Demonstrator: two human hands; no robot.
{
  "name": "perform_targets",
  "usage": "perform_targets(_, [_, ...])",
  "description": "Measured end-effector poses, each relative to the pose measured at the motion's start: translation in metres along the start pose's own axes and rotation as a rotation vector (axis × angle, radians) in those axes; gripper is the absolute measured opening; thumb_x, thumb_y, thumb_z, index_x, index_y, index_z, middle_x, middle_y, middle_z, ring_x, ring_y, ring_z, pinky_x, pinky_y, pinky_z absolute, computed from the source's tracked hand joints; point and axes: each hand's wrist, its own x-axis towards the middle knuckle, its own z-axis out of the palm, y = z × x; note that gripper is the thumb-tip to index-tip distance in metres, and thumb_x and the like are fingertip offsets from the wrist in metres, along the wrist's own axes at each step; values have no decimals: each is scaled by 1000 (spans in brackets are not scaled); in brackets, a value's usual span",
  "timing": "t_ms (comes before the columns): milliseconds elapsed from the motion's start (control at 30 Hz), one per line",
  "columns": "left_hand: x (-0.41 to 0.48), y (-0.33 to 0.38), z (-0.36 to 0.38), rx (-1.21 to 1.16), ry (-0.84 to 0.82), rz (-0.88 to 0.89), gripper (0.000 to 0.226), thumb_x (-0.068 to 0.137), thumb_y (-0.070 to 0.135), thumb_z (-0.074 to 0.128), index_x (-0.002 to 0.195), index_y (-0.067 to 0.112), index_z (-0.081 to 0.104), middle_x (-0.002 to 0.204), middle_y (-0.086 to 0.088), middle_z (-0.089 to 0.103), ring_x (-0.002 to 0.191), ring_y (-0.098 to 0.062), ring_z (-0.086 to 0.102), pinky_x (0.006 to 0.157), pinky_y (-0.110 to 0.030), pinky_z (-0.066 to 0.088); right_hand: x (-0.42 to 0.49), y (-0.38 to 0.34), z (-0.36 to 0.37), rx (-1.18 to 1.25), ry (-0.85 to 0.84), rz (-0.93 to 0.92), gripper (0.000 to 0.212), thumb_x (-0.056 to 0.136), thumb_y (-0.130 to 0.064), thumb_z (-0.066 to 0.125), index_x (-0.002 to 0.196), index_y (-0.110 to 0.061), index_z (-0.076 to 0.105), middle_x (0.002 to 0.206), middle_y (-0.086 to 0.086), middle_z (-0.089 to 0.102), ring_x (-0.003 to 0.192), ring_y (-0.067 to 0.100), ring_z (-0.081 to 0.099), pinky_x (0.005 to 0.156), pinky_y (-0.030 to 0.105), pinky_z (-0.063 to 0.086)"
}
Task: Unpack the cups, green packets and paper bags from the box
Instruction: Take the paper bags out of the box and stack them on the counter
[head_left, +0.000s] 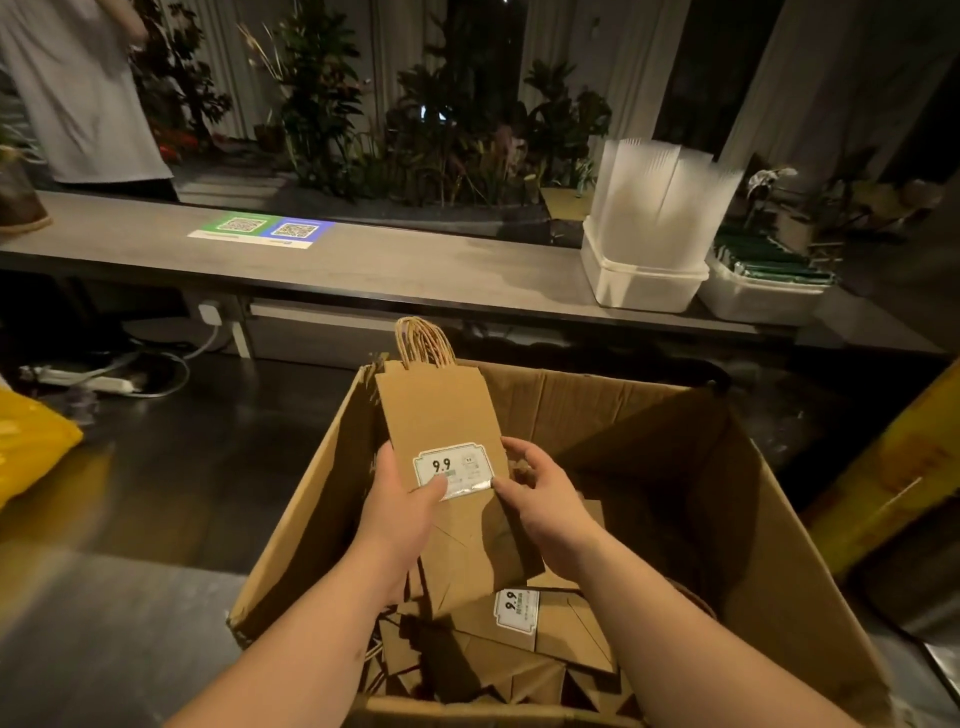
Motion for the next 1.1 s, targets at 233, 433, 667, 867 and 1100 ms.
perform_targets(233, [5, 4, -7, -167, 184, 43, 33, 104, 17, 56, 130, 36, 47, 119, 7, 64, 106, -14, 64, 75, -35, 53, 14, -1, -10, 57, -27, 28, 41, 107, -30, 50, 146, -31, 39, 122, -3, 65, 108, 12, 63, 86, 29, 53])
perform_targets(433, [6, 4, -10, -137, 414, 159, 30, 104, 19, 57, 129, 28, 43, 121, 0, 59, 107, -19, 63, 78, -37, 59, 21, 54, -42, -1286, -338, 128, 106, 79, -36, 85, 161, -28, 19, 167, 4, 20, 152, 31, 24, 118, 50, 38])
perform_targets(667, [6, 5, -13, -172, 471, 207, 38, 104, 15, 57, 135, 29, 40, 128, -2, 57, 112, -19, 62, 81, -35, 58, 23, 45, -29, -1411, -336, 54, 59, 92, -14, 70, 145, -22, 47, 130, 7, 60, 118, 27, 60, 99, 39, 55])
perform_targets(867, [7, 3, -13, -172, 459, 208, 37, 104, 15, 56, 135, 28, 40, 126, -1, 58, 113, -19, 62, 81, -34, 58, 20, 15, -57, -1046, 48, 141, 32, 98, -18, 56, 128, -27, 62, 107, -3, 66, 98, 17, 65, 89, 36, 58])
perform_targets(1100, [6, 3, -12, -113, 366, 132, 43, 104, 19, 56, 140, 33, 36, 124, 3, 56, 105, -14, 60, 76, -34, 55, -1, -29, -83, -421, 279, -105, 41, 105, -23, 53, 146, -25, 50, 129, -2, 64, 116, 20, 64, 90, 36, 56])
